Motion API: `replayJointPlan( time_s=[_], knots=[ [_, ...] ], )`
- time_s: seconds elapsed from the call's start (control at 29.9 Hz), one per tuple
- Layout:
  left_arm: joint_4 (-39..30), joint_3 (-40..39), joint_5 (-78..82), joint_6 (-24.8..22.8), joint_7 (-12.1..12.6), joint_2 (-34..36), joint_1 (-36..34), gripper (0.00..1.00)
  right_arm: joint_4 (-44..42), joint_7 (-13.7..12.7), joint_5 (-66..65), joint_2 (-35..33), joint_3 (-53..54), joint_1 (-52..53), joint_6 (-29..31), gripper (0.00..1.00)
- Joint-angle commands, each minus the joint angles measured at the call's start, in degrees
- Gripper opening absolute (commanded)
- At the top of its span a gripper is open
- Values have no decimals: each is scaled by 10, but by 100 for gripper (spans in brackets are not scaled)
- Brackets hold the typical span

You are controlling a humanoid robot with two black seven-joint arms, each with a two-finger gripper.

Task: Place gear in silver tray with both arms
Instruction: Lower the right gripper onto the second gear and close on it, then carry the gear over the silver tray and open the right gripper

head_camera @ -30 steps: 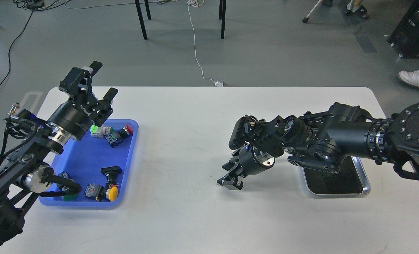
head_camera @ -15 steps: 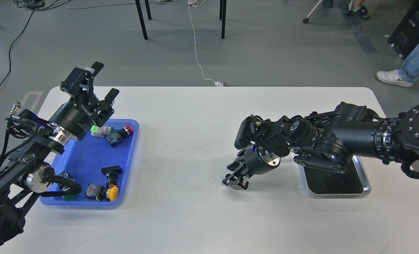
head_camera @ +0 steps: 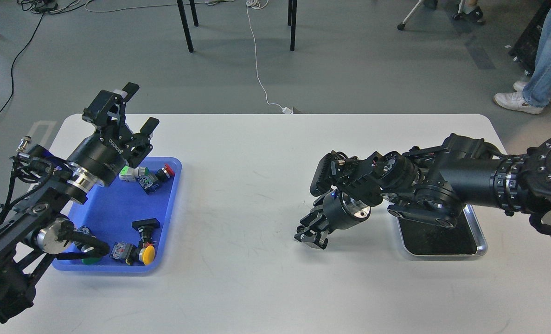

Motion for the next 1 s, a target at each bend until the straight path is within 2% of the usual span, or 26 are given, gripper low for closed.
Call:
replayJointPlan(
  time_s=[0.0,0.13,0.37,0.6,0.77,0.97],
  knots=[
    [0,-1,0,0,0,-1,0,98,0,0,0,1,0,0,0,41],
    [0,-1,0,0,0,-1,0,98,0,0,0,2,0,0,0,40],
    [0,-1,0,0,0,-1,-1,98,0,0,0,1,-1,1,0,23],
    [0,0,0,0,0,-3,-2,98,3,0,1,-7,1,19,0,20],
    [0,0,1,0,1,-6,-5,98,24,0,1,-44,14,48,-6,20],
    [0,0,1,0,1,-8,-6,98,79,0,-4,-151,15,85,-11,21]
  ],
)
